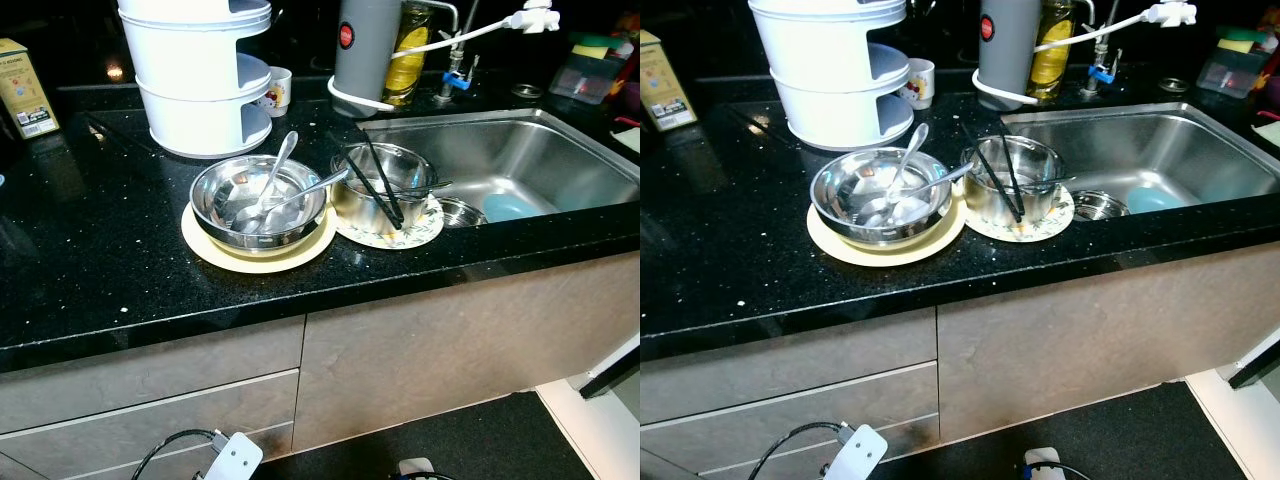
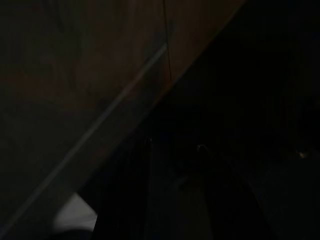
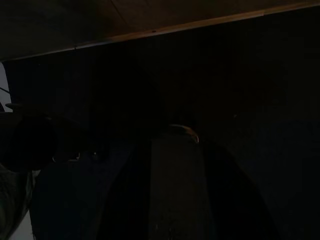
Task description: Kitchen organization
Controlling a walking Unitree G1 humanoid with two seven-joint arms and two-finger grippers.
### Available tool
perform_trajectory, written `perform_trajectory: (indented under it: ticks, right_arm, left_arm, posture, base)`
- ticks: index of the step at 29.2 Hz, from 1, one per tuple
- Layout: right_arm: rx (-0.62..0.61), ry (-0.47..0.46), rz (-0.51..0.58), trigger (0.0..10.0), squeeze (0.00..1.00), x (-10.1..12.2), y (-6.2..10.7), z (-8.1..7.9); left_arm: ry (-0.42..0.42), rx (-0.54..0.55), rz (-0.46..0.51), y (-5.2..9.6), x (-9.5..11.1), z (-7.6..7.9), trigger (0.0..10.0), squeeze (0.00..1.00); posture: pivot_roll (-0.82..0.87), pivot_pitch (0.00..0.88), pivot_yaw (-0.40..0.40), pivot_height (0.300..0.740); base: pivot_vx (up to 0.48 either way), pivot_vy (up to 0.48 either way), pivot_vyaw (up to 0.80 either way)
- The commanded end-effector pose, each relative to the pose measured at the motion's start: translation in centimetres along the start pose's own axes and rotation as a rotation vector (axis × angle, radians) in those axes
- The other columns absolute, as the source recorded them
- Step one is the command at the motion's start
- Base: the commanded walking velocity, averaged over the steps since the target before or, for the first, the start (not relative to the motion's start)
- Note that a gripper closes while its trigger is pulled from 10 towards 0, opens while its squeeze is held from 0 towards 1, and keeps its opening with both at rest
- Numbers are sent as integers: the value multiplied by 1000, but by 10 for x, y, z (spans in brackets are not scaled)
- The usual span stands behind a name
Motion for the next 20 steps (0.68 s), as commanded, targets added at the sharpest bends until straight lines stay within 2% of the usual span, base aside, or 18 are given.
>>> perform_trajectory:
  ticks: [1,4,6,7,8,10,12,13,14,16,18,20]
  right_arm:
    - [-4,-23,-19,10000,0,-10,2,0]
    - [9,-17,-1,10000,0,-6,1,-3]
    - [14,-14,9,10000,0,-2,1,-3]
    - [14,-14,9,10000,0,-2,1,-3]
    - [21,-7,16,10000,0,1,0,-4]
    - [21,-7,16,10000,0,1,0,-4]
    - [35,8,36,10000,0,8,-1,-5]
    - [35,8,36,10000,0,8,-1,-5]
    - [79,34,90,10000,0,20,-2,-10]
    - [79,34,90,10000,0,20,-2,-10]
    - [115,61,127,10000,0,28,-2,-16]
    - [228,154,206,10000,0,43,-1,-33]
  left_arm:
    - [-22,17,44,7,3,-4,10000,0]
    - [-49,47,171,19,22,-20,10000,0]
    - [-71,20,255,28,36,-25,10000,0]
    - [-71,20,255,28,36,-25,10000,0]
    - [-78,-23,323,38,49,-31,10000,0]
    - [-78,-23,323,38,49,-31,10000,0]
    - [-107,-69,391,51,64,-39,10000,0]
    - [-107,-69,391,51,64,-39,10000,0]
    - [-126,-103,442,62,80,-48,10000,0]
    - [-126,-103,442,62,80,-48,10000,0]
    - [-132,-124,464,67,88,-51,10000,0]
    - [-173,-171,498,76,107,-59,10000,0]
  posture:
    - [-26,147,-40,740]
    - [-20,147,-42,740]
    - [-17,146,-50,740]
    - [-17,146,-50,740]
    - [-10,144,-57,740]
    - [-10,144,-57,740]
    - [-6,146,-61,740]
    - [-6,146,-61,740]
    - [0,144,-65,740]
    - [0,144,-65,740]
    - [1,143,-64,740]
    - [-2,142,-62,740]
  base:
    - [0,0,0]
    - [0,0,0]
    - [0,0,0]
    - [0,0,0]
    - [0,0,0]
    - [0,0,0]
    - [0,0,0]
    - [0,0,0]
    - [0,0,0]
    - [0,0,0]
    - [0,0,0]
    - [0,0,0]
Point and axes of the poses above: a point about 5 cm out from each wrist's last joint towards the gripper, its own y axis pointing back from the gripper into the wrist, its own x axis along the axis of the wrist's last joint, z = x × y, the point moved 3 cm from there along -y, pointing out of the wrist towards the gripper, and after that the axes turned 13 degrees about -y, right-handed, at the moved point
